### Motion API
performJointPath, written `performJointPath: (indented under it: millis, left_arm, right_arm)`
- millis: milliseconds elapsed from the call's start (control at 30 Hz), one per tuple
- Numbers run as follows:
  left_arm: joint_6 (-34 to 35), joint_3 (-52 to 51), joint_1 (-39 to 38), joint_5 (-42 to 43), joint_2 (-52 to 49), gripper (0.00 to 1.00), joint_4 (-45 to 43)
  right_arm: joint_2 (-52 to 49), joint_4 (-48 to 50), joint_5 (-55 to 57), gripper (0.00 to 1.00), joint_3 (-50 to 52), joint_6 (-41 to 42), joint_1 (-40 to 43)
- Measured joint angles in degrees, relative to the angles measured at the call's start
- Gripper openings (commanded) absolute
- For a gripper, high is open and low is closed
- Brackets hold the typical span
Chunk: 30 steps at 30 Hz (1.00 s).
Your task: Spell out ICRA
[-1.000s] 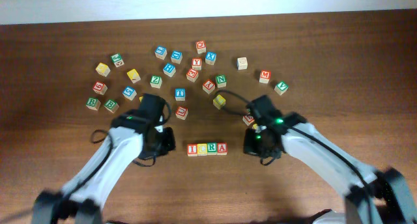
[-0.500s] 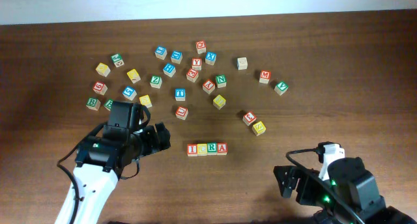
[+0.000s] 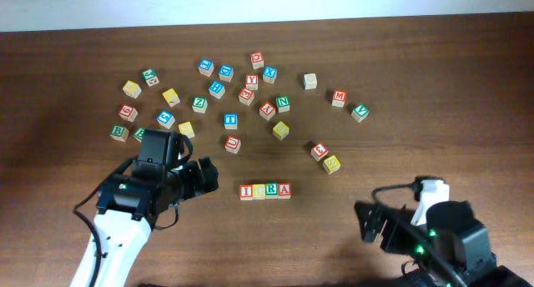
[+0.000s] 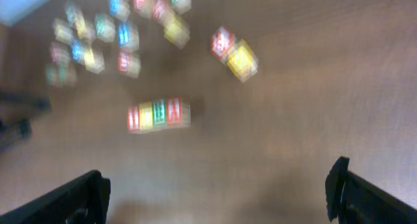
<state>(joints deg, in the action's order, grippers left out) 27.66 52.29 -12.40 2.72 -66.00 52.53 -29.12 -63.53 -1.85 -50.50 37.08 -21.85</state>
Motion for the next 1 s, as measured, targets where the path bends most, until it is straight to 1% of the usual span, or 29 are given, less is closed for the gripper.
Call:
performJointPath:
  millis: [33,100,200,267,333,433,533,633,767,833,900,1000]
  left_arm:
    - [0.00,0.00,0.00,0.00,0.00,0.99,-0.04]
    - [0.00,0.00,0.00,0.00,0.00,0.99,0.00]
    - [0.00,0.00,0.00,-0.02,0.00,1.00,0.02]
    - [0.00,0.00,0.00,-0.02,0.00,1.00,0.00]
    - [0.00,0.00,0.00,-0.02,0.00,0.99,0.09]
    - [0.00,0.00,0.00,0.00,0.00,0.99,0.00]
    - [0.00,0.00,0.00,0.00,0.00,0.99,-0.04]
    - [0.00,0.00,0.00,0.00,0.00,0.99,0.00]
    - [0.00,0.00,0.00,0.00,0.00,0.99,0.00]
    - [0.00,0.00,0.00,-0.02,0.00,0.99,0.00]
    - [0.00,0.00,0.00,0.00,0.00,0.99,0.00]
    - [0.00,0.00,0.00,0.00,0.00,0.99,0.00]
  right_arm:
    - [0.59,2.82,0.04,0.98,0.66,-1.42,1.33]
    - [2.56,12.61,-1.60,0.98,3.41,-8.37,5.62]
    - [5.88,21.99,-4.68,0.98,8.90,-17.88,10.91]
    - [9.94,25.79,-5.46,0.98,14.27,-20.68,15.21]
    - [14.80,32.13,-6.03,0.98,20.98,-21.92,17.88]
    - [21.16,41.05,-7.28,0.98,30.51,-22.58,18.45]
    - [24.48,49.27,-8.41,0.98,36.92,-22.77,18.45]
    - [26.16,50.86,-8.81,0.98,39.60,-25.40,18.45]
    - [28.09,51.84,-8.81,0.98,39.76,-34.12,18.45]
    - [28.22,52.30,-8.68,0.98,39.80,-36.09,18.45]
    - [28.22,55.49,-7.82,0.98,40.94,-37.18,18.45]
    - [28.24,61.53,-7.06,0.98,45.44,-37.62,18.45]
